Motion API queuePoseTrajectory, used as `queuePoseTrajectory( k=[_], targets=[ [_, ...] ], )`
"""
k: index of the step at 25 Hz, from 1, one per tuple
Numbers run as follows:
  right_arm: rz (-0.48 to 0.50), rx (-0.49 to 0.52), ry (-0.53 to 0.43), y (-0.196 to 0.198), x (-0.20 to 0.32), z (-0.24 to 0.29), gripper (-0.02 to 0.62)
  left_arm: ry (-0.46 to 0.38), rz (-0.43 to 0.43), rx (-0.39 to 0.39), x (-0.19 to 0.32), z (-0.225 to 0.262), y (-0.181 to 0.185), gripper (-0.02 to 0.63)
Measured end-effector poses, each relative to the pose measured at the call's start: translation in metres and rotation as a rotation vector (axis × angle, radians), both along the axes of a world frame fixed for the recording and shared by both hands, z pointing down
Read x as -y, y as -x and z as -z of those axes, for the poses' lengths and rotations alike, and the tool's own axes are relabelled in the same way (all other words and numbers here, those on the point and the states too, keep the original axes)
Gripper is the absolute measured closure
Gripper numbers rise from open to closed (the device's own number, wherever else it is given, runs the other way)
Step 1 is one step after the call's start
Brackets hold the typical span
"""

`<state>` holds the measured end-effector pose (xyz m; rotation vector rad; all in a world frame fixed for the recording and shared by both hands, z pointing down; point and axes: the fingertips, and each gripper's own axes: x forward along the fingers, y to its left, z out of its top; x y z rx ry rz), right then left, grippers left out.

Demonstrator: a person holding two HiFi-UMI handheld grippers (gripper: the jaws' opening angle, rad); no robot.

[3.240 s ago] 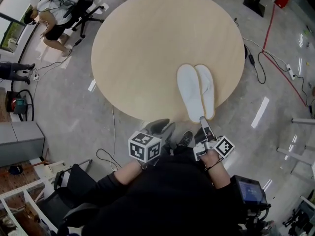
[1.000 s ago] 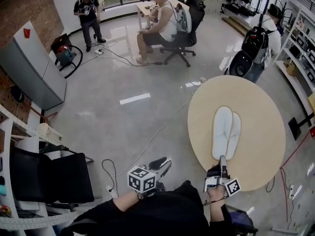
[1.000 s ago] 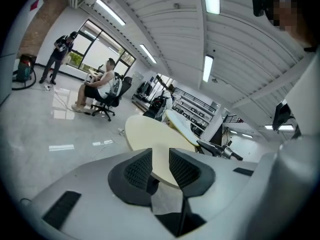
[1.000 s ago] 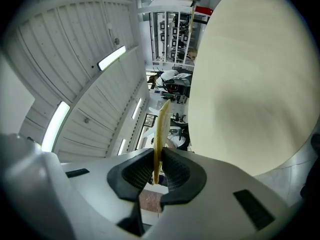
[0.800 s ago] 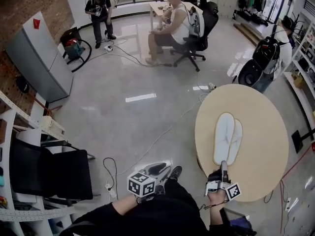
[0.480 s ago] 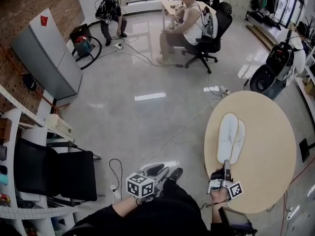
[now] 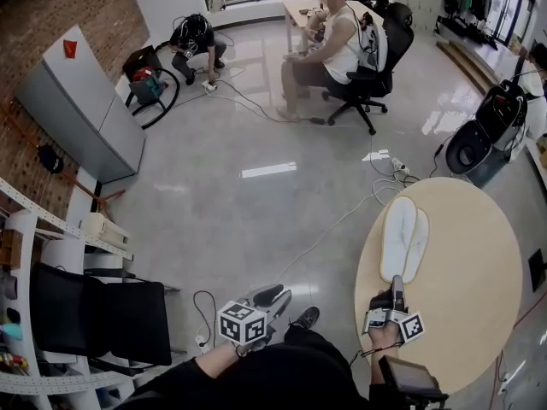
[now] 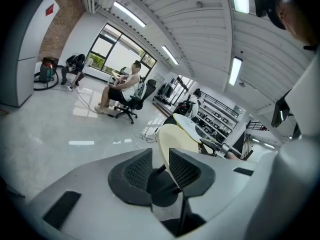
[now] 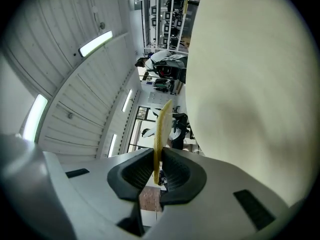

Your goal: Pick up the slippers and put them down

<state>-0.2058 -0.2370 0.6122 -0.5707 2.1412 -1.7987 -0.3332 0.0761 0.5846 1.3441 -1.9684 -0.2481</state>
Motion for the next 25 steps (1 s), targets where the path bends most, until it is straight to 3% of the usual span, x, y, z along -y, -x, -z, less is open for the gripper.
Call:
queuePoseTrajectory(
  k=[5,10,21,25],
  targets=[
    [0.01,0.015,0.008,0.04,0.037,0.002,0.537,-0.002,0.008,0.007,0.042,0.004,0.036,0.491],
    [0.014,0.023,0.005,0.055,0.058,0.006,0.537,-0.026,-0.018,0.019,0.082,0.013,0.056,0.491],
    [-0.096,0.005,0.027,0.046,0.091,-0.008,0.537,-0.002,-0.184,0.038,0.152,0.017,0.077,0.491],
    [-0.153,-0.014,0.059,0.045,0.1,-0.024,0.537,0.024,-0.255,0.004,0.185,0.0,0.089,0.491]
  ],
)
